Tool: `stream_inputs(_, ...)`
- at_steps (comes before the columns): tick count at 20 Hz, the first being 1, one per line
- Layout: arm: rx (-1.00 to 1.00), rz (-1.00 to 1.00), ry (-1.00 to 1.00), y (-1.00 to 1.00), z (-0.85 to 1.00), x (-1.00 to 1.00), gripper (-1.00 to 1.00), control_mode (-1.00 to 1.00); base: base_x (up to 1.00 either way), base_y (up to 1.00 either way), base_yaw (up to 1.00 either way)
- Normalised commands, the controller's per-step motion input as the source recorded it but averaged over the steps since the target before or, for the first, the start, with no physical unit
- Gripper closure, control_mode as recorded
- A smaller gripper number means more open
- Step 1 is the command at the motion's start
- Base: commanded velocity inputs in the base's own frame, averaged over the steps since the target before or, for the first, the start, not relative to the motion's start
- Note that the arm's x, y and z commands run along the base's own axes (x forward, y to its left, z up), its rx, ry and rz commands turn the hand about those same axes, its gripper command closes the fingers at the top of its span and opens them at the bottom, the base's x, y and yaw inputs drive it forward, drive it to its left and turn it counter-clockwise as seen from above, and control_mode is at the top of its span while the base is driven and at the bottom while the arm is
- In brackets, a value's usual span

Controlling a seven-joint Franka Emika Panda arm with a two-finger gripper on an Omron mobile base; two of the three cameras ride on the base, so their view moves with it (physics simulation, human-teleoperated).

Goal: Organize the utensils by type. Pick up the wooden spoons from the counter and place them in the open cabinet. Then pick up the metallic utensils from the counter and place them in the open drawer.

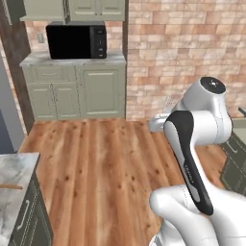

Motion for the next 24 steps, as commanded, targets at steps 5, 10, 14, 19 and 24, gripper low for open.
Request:
stream_inputs(5,0.0,0.0,0.0,0.0,0.0,0.0,1.0,1.0,0.01,-0.1,-0.05)
stream_inputs(10,0.0,0.0,0.0,0.0,0.0,0.0,1.0,1.0,-0.09,-0.51,0.0)
stream_inputs(14,0.0,0.0,0.0,0.0,0.0,0.0,1.0,1.0,-0.39,-0.61,0.06)
stream_inputs(19,0.0,0.0,0.0,0.0,0.0,0.0,1.0,1.0,-0.45,-0.49,0.08)
stream_inputs(24,0.0,0.0,0.0,0.0,0.0,0.0,1.0,1.0,-0.58,-0.42,0.08)
